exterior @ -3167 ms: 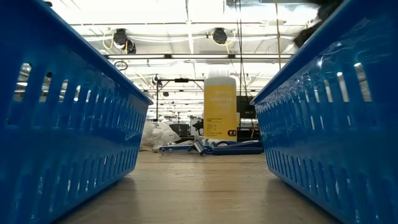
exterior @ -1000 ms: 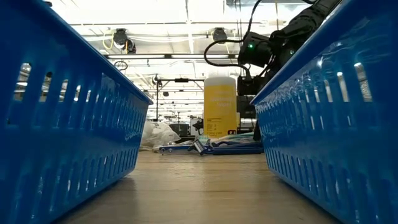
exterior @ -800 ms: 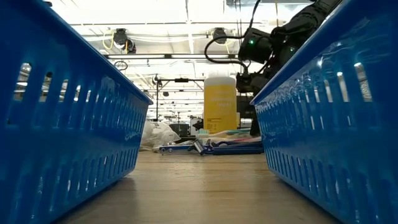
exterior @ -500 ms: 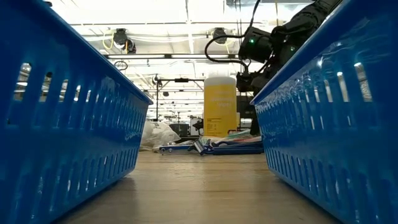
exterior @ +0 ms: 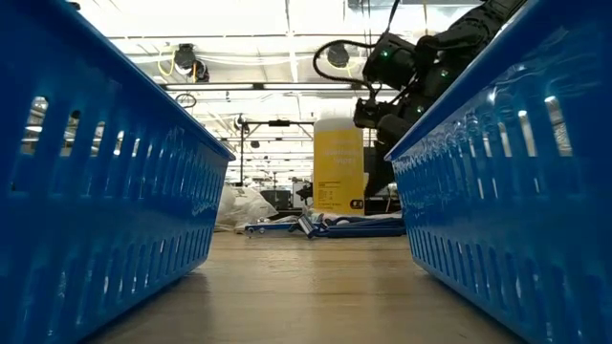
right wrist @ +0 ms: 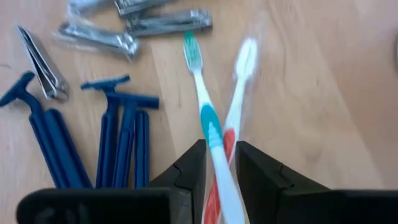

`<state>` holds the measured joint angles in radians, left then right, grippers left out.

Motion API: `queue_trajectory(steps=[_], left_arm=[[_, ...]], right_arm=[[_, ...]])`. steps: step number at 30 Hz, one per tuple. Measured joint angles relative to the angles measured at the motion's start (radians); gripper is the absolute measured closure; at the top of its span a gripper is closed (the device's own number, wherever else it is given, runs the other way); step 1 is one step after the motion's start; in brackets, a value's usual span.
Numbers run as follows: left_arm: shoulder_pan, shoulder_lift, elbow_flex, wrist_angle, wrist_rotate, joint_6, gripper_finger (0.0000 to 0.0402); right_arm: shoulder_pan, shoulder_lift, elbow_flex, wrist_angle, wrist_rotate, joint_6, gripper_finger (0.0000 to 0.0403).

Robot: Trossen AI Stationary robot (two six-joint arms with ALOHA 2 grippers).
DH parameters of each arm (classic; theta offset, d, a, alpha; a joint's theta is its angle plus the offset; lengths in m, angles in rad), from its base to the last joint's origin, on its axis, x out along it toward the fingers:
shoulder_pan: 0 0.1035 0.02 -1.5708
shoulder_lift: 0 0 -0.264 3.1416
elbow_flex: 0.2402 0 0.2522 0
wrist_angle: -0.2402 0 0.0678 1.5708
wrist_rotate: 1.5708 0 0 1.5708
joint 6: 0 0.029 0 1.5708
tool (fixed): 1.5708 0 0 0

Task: Pick & Place Travel size toiletries
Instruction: Put the green toothbrush into the blue basket

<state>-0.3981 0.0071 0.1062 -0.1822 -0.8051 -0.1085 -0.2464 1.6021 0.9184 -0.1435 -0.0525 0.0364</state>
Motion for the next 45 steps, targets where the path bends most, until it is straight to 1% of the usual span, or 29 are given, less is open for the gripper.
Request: queue_trajectory(steps=[3,7,11,15,20,25,30,33,38,39,45], left_arm=[[0.000,0.000,0.000,0.000,0.000,0.000,0.0162],[0.000,0.000,0.000,0.000,0.000,0.000,0.0163],[0.000,0.000,0.000,0.000,0.000,0.000,0.0163],[0.000,0.000,0.000,0.000,0.000,0.000,0.0162],[0.000,0.000,0.000,0.000,0.000,0.000,0.0162],[0.000,0.000,0.000,0.000,0.000,0.000,0.0162],[0.000,0.000,0.000,0.000,0.000,0.000,0.0162],[0.000,0.000,0.000,0.000,0.000,0.000,0.0162],[0.000,0.000,0.000,0.000,0.000,0.000,0.0163],[0.000,0.000,0.000,0.000,0.000,0.000,0.0162],[0.000,0.000,0.000,0.000,0.000,0.000,0.0162]], right_arm=[[0.010,0.016,0.000,0.056,0.000,-0.039,0.0317],[0.040,0.047,0.000,0.134,-0.003,-0.064,0.0282],[0.050,0.080,0.000,0.148,0.004,-0.077,0.0250],[0.045,0.106,0.000,0.159,0.027,-0.107,0.0244],[0.044,0.146,0.000,0.183,0.026,-0.142,0.0258],[0.038,0.192,0.001,0.166,0.021,-0.154,0.0269],[0.038,0.193,0.002,0.159,0.023,-0.164,0.0283],[0.038,0.187,0.002,0.157,0.023,-0.171,0.0303],[0.038,0.187,0.002,0.152,0.021,-0.217,0.0361],[0.038,0.187,0.002,0.152,0.022,-0.222,0.0366],[0.038,0.176,-0.001,0.163,0.027,-0.224,0.0366]])
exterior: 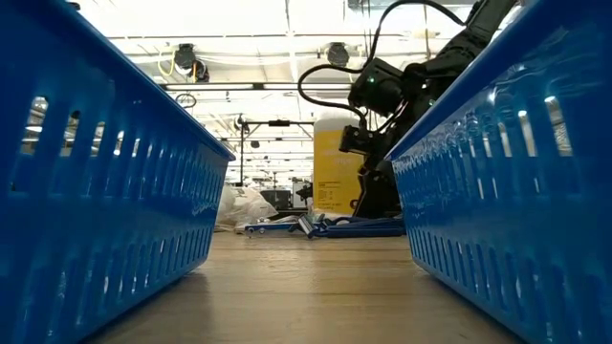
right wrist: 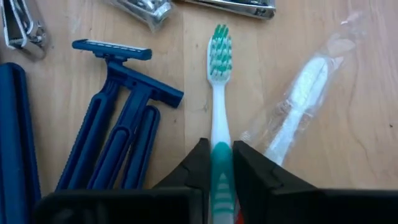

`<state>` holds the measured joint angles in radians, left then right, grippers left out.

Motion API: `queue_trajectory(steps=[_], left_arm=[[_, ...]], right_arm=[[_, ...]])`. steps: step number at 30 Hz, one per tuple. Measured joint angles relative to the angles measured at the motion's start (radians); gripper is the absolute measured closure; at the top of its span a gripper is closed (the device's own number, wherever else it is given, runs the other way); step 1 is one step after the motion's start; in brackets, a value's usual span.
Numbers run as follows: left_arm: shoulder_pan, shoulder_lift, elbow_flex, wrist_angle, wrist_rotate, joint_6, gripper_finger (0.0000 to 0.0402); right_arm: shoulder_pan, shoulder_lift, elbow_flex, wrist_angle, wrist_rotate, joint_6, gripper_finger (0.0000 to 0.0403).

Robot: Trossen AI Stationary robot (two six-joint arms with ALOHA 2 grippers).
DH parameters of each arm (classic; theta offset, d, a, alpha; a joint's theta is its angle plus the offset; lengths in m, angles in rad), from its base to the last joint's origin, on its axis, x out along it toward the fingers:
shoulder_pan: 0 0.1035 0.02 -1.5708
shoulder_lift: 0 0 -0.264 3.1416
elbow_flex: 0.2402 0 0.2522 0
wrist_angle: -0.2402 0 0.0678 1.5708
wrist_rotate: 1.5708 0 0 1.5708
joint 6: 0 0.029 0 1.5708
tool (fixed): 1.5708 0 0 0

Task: Pick & Place Travel size toiletries
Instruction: Put the green toothbrush into the blue basket

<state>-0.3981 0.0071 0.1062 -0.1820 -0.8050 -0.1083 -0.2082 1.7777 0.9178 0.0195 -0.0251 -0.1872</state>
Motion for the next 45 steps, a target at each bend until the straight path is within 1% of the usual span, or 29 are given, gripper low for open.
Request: queue_trajectory(steps=[3,8,12,16,18,20,23,25,27,31,34,36,38,40,45], left_arm=[[0.000,0.000,0.000,0.000,0.000,0.000,0.0162],[0.000,0.000,0.000,0.000,0.000,0.000,0.0162],[0.000,0.000,0.000,0.000,0.000,0.000,0.0162],[0.000,0.000,0.000,0.000,0.000,0.000,0.0163],[0.000,0.000,0.000,0.000,0.000,0.000,0.0162],[0.000,0.000,0.000,0.000,0.000,0.000,0.0162],[0.000,0.000,0.000,0.000,0.000,0.000,0.0162],[0.000,0.000,0.000,0.000,0.000,0.000,0.0162],[0.000,0.000,0.000,0.002,0.000,0.000,0.0162],[0.000,0.000,0.000,0.001,0.000,0.000,0.0162],[0.000,0.000,0.000,0.000,0.000,0.000,0.0162],[0.000,0.000,0.000,0.000,0.000,0.000,0.0162],[0.000,0.000,0.000,0.001,0.000,0.000,0.0162],[0.000,0.000,0.000,0.000,0.000,0.000,0.0162],[0.000,0.000,0.000,0.000,0.000,0.000,0.0163]], right_arm=[[0.001,-0.033,-0.001,0.020,0.008,0.016,0.0366],[0.003,-0.126,-0.001,0.021,0.004,0.068,0.0366],[0.018,-0.208,-0.001,0.008,-0.009,0.245,0.0366],[0.095,-0.290,-0.001,-0.020,-0.096,0.409,0.0366],[0.159,-0.328,-0.001,-0.032,-0.106,0.471,0.0366],[0.234,-0.361,-0.001,-0.038,-0.087,0.546,0.0366],[0.372,-0.404,-0.001,-0.039,-0.003,0.683,0.0366],[0.473,-0.422,-0.001,-0.039,0.084,0.761,0.0366],[0.577,-0.432,-0.001,-0.039,0.196,0.836,0.0366],[0.774,-0.430,-0.001,-0.040,0.452,1.007,0.0366],[0.910,-0.407,-0.001,-0.029,0.650,1.148,0.0366],[0.988,-0.388,-0.001,-0.035,0.745,1.251,0.0366],[1.049,-0.370,0.000,-0.030,0.815,1.350,0.0366],[1.097,-0.345,0.000,-0.032,0.862,1.423,0.0366],[1.163,-0.276,0.000,-0.035,0.871,1.560,0.0366]])
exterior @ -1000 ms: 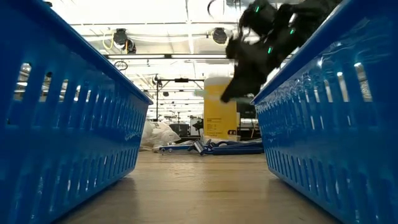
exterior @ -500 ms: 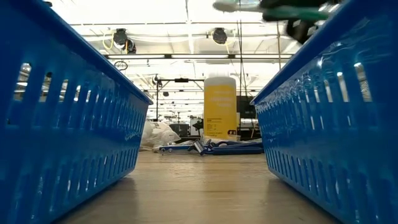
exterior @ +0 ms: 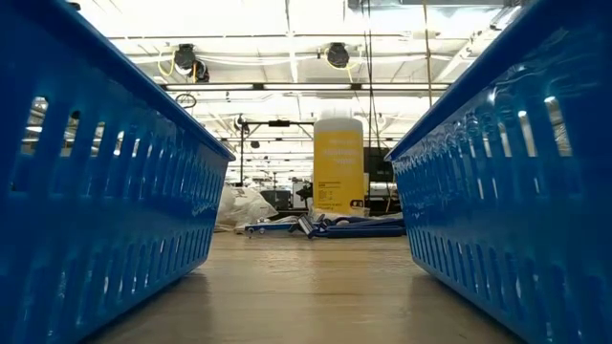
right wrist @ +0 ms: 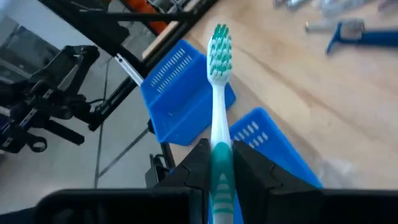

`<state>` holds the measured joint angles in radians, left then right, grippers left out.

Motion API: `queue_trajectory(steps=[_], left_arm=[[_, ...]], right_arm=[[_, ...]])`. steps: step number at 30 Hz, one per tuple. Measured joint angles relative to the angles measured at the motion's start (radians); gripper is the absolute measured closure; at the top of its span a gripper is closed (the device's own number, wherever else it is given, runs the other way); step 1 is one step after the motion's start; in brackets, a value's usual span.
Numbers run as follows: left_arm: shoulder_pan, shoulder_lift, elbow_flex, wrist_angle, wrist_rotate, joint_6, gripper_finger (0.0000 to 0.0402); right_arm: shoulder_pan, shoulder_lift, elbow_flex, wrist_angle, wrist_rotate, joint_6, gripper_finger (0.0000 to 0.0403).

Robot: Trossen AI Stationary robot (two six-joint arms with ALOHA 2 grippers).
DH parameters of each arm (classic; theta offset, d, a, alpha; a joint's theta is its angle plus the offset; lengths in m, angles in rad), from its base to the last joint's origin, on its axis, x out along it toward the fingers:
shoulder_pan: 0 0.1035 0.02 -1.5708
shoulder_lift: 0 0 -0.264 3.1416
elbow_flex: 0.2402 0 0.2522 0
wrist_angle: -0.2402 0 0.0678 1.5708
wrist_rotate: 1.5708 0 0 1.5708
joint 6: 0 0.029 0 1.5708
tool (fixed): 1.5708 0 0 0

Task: Pick & Place Travel size toiletries
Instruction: Put the green toothbrush into the blue basket, then put the orange toothbrush into the blue basket

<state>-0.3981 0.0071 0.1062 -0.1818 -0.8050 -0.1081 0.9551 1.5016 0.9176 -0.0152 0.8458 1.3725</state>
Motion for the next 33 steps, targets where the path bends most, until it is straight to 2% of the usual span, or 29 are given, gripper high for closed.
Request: queue_trajectory(steps=[6,10,13,21,33], left_arm=[[0.000,0.000,0.000,0.000,0.000,0.000,0.0162],[0.000,0.000,0.000,0.000,0.000,0.000,0.0162],[0.000,0.000,0.000,0.000,0.000,0.000,0.0162],[0.000,0.000,0.000,0.000,0.000,0.000,0.0163],[0.000,0.000,0.000,0.000,0.000,0.000,0.0162]], right_arm=[[0.063,0.138,0.000,0.089,0.172,0.227,0.0366],[0.093,0.212,0.000,0.160,0.220,0.265,0.0366],[0.119,0.231,0.000,0.194,0.253,0.236,0.0366],[0.180,0.209,0.000,0.230,0.264,-0.020,0.0366],[0.180,0.210,0.000,0.213,0.224,-0.015,0.0299]])
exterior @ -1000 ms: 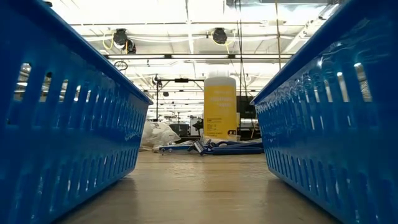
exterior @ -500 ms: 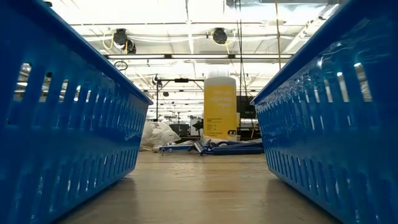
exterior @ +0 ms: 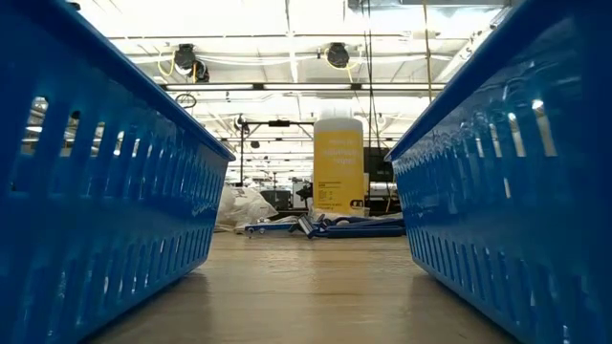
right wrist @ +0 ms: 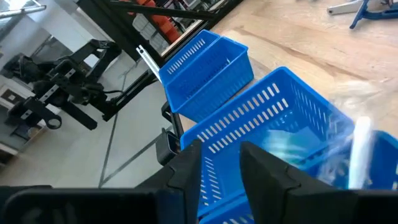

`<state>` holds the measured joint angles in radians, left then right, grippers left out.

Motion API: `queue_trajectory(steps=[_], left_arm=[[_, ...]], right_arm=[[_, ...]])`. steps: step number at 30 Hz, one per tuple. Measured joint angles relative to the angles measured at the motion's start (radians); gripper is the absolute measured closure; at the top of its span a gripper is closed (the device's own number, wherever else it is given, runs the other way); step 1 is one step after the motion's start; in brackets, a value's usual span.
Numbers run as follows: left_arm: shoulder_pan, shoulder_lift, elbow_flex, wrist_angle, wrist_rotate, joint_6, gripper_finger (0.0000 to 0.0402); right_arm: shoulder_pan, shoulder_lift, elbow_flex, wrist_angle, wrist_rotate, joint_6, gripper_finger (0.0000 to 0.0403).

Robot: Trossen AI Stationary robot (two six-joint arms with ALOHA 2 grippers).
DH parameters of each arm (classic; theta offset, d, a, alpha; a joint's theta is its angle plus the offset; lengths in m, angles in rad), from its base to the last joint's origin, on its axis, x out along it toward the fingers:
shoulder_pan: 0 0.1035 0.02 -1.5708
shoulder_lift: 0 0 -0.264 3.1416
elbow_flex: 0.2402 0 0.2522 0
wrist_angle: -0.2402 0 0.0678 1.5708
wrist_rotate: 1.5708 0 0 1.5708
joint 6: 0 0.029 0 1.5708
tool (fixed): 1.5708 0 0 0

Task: Pick & Place Travel size toiletries
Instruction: Put the orange toothbrush into the blue basket

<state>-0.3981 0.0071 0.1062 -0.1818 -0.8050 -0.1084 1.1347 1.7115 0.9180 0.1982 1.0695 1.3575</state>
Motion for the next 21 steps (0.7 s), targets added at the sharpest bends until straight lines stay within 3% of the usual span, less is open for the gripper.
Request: queue_trajectory(steps=[5,12,21], left_arm=[[0.000,0.000,0.000,0.000,0.000,0.000,0.0162],[0.000,0.000,0.000,0.000,0.000,0.000,0.0162],[0.000,0.000,0.000,0.000,0.000,0.000,0.0163]], right_arm=[[-0.001,0.000,0.000,0.005,0.000,-0.077,0.0276],[-0.064,-0.001,0.000,0.082,-0.003,-0.400,0.0265],[-0.317,-0.162,0.000,-0.017,-0.232,-0.779,0.0272]])
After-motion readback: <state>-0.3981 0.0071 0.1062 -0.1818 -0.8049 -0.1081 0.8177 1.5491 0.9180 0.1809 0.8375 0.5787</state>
